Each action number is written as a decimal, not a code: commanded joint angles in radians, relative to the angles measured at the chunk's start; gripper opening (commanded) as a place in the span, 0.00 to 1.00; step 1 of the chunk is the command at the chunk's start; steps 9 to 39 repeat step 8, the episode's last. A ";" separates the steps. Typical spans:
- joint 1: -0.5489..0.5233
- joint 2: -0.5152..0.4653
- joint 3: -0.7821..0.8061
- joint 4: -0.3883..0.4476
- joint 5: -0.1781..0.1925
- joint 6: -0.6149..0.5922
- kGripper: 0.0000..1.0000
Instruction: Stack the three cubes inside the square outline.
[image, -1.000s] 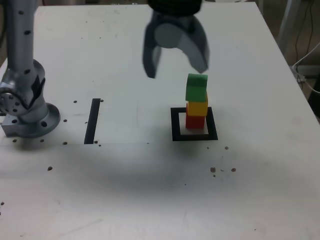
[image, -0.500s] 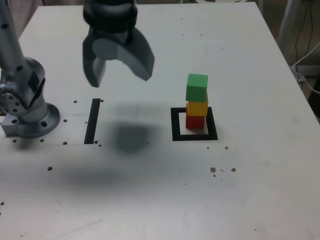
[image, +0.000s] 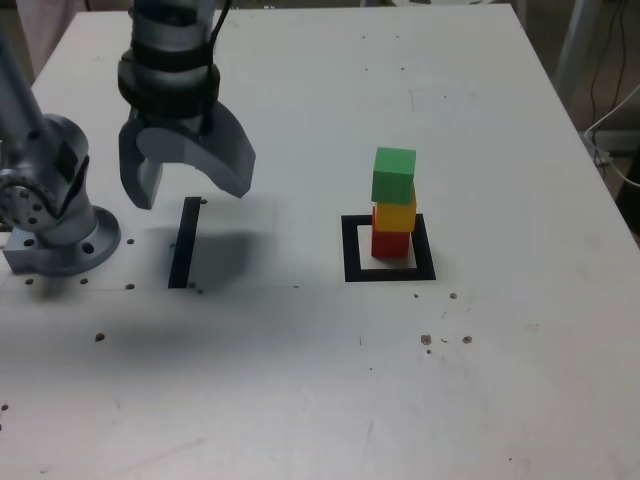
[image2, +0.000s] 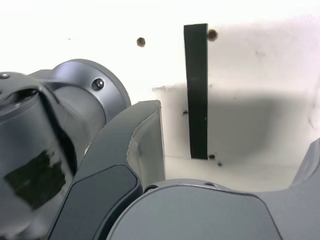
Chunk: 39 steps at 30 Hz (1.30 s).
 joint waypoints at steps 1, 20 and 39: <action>0.007 -0.008 0.021 -0.017 -0.001 -0.002 1.00; 0.009 -0.016 0.097 -0.083 -0.018 -0.002 1.00; 0.009 -0.016 0.097 -0.083 -0.018 -0.002 1.00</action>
